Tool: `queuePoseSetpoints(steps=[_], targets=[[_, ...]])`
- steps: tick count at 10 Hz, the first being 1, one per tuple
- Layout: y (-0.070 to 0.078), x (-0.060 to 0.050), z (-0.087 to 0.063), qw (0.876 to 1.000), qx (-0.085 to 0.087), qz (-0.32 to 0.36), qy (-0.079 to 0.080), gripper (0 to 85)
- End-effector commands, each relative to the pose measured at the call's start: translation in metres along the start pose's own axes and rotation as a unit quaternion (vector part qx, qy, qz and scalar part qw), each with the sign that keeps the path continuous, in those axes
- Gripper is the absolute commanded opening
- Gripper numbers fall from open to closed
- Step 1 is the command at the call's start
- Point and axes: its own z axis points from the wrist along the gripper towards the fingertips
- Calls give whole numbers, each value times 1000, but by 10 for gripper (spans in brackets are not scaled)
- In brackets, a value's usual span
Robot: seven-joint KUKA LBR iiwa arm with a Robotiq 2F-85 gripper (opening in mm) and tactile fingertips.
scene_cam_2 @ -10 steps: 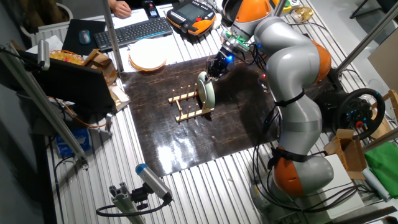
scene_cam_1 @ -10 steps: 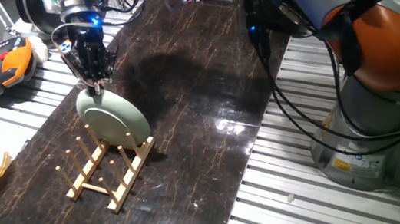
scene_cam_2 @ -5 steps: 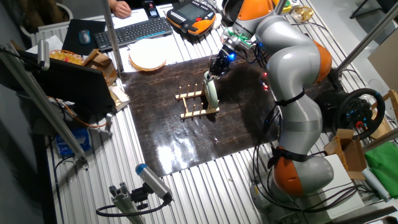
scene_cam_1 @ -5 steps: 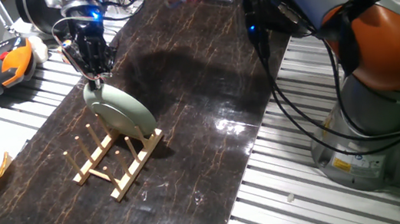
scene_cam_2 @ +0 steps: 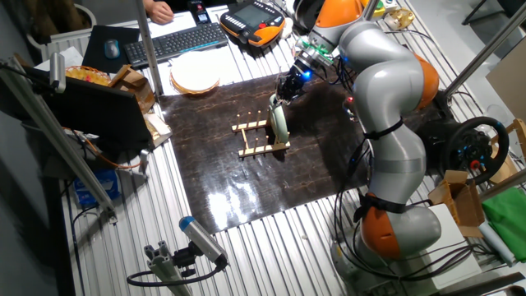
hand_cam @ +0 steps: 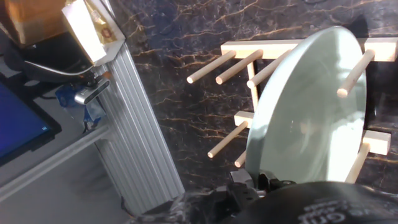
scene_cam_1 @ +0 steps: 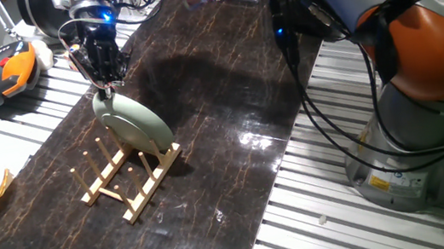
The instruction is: Take the dish off the dish rack
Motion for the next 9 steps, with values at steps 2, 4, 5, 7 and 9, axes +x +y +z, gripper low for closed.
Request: queuePoseSetpoints(steps=[2,4,5,7,9], targets=[[0,-1,1,1000,1,-3,8,7],[2,-1,0,1000,0,-15,22,7],[2,-1,0,999,3,-20,29,7],[3,-1,-1,999,5,-25,38,7],[5,-1,-4,999,3,-26,47,7]])
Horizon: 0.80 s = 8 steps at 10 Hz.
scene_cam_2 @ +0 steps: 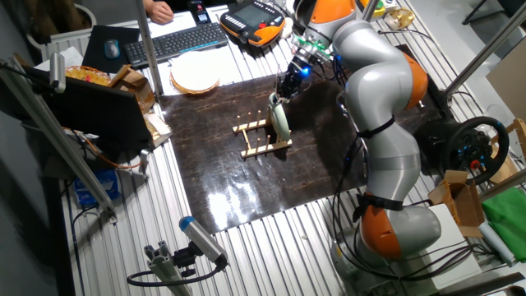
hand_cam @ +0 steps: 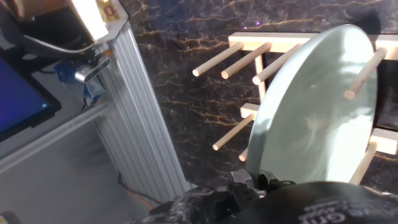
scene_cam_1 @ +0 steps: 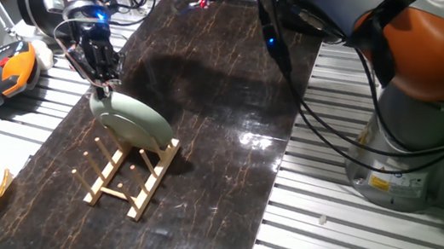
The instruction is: Take the dish off the dish rack
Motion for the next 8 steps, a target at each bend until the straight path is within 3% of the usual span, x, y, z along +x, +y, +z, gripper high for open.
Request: queuePoseSetpoints(steps=[1,6,8], targets=[[1,0,0,1000,0,1,0,7],[2,-1,-1,1000,-1,-2,0,7],[1,-4,-1,1000,-2,-6,-8,7]])
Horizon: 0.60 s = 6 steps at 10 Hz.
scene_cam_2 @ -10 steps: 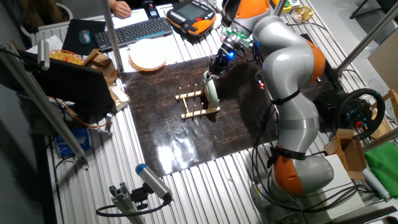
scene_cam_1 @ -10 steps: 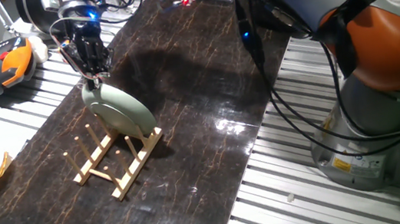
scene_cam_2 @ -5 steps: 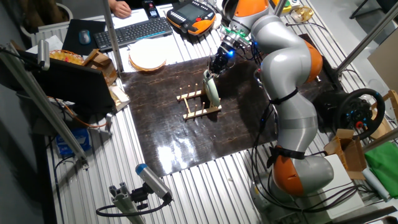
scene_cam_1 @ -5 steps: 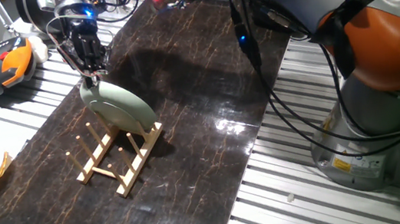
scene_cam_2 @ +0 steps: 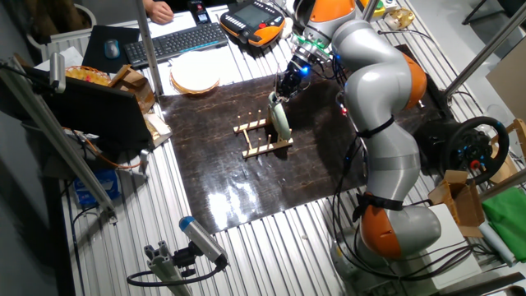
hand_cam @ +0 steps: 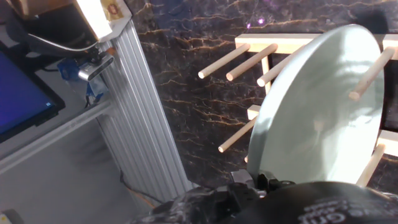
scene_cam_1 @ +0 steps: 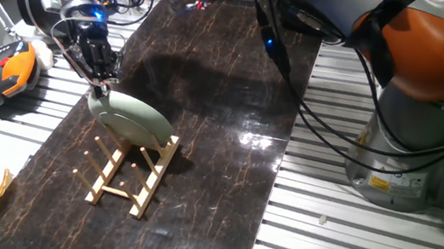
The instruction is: Take the dish off the dish rack
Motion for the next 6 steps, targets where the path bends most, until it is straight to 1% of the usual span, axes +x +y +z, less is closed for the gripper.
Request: queuePoseSetpoints(steps=[1,4,5,6], targets=[[0,-2,0,1000,-1,-3,-5,7],[8,-10,-4,1000,-9,-7,-19,7],[10,-13,-6,1000,-10,-8,-22,7],[10,-18,-6,1000,-14,-11,-23,7]])
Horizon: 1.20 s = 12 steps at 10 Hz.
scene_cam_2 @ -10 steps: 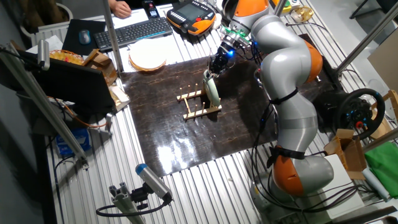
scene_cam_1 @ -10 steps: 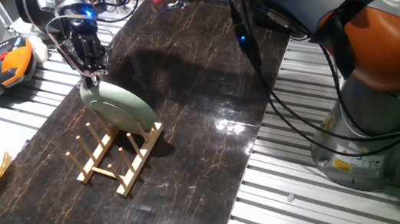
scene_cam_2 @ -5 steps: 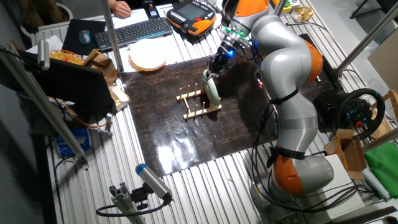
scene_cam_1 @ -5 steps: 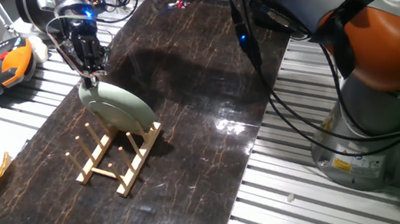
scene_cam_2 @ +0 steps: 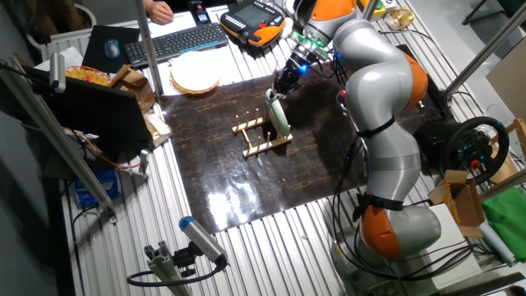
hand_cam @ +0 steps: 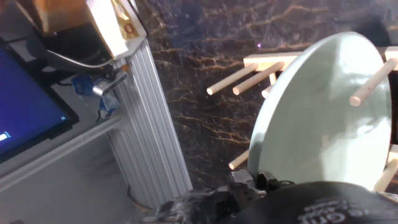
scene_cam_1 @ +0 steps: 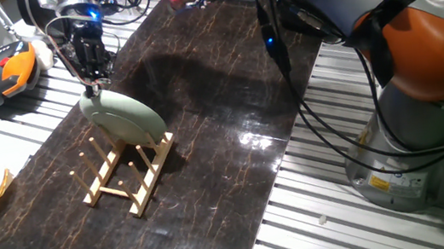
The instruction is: Take the dish off the dish rack
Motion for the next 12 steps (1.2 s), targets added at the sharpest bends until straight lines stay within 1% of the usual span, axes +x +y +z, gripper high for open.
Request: queuePoseSetpoints(steps=[1,2,7,9,11,12], targets=[[0,-4,1,1000,-5,-2,0,7],[0,-6,2,1000,-6,-1,-1,7],[2,-8,2,1000,-9,4,-1,7],[7,-4,2,1000,-17,12,1,7],[16,2,0,1000,-19,22,3,7],[19,5,0,999,-23,26,5,7]])
